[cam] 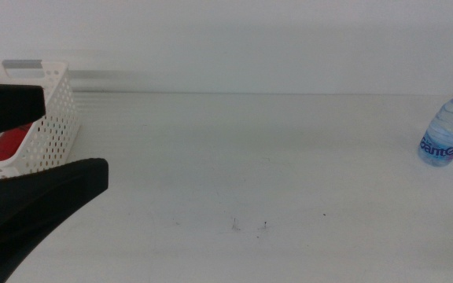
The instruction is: Use arms to grab the bottles and put them into the dustbin to the left of the table.
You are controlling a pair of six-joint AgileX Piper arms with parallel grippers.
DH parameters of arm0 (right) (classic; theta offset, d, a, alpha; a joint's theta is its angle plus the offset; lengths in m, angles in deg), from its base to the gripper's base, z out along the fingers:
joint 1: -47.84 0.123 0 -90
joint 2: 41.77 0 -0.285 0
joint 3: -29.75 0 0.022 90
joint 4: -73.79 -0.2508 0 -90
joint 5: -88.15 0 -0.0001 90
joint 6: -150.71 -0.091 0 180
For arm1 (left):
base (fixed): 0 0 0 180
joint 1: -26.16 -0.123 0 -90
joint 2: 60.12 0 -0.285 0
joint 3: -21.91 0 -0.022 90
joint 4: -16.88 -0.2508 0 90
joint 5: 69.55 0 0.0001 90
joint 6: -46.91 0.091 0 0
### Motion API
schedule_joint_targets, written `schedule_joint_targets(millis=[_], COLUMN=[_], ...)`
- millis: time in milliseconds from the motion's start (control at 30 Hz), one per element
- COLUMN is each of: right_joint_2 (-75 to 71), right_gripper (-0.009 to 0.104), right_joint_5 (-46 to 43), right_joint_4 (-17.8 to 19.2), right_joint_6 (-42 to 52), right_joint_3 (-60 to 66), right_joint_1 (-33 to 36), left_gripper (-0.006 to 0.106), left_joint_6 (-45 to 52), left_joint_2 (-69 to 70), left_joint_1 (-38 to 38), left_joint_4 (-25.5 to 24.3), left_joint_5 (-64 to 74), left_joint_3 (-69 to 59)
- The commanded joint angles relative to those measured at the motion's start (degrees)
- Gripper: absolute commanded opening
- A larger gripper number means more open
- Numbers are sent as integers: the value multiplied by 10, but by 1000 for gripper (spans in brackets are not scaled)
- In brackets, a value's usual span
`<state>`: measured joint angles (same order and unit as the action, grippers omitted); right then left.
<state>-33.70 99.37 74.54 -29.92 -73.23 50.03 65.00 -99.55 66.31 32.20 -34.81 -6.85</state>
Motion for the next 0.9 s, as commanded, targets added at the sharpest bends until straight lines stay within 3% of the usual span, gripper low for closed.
schedule_joint_targets(millis=[0,67,233,333,633,867], right_joint_2=[-3,-3,0,53,295,472], right_gripper=[93,93,93,93,93,93], right_joint_5=[-22,-48,-66,-88,-263,-461], right_joint_4=[5,-1,31,33,27,-70], right_joint_6=[2,0,2,6,6,50], right_joint_3=[2,2,2,2,2,2], right_joint_1=[1,1,1,1,1,1], left_gripper=[94,94,94,94,94,94], left_joint_6=[-4,-4,-4,-4,-4,-4], left_joint_2=[3,3,3,3,3,3], left_joint_1=[3,3,3,3,3,3], left_joint_4=[-1,-1,-1,-1,-1,-1], left_joint_5=[-7,-7,-7,-7,-7,-7], left_joint_3=[-3,-3,-3,-3,-3,-3])
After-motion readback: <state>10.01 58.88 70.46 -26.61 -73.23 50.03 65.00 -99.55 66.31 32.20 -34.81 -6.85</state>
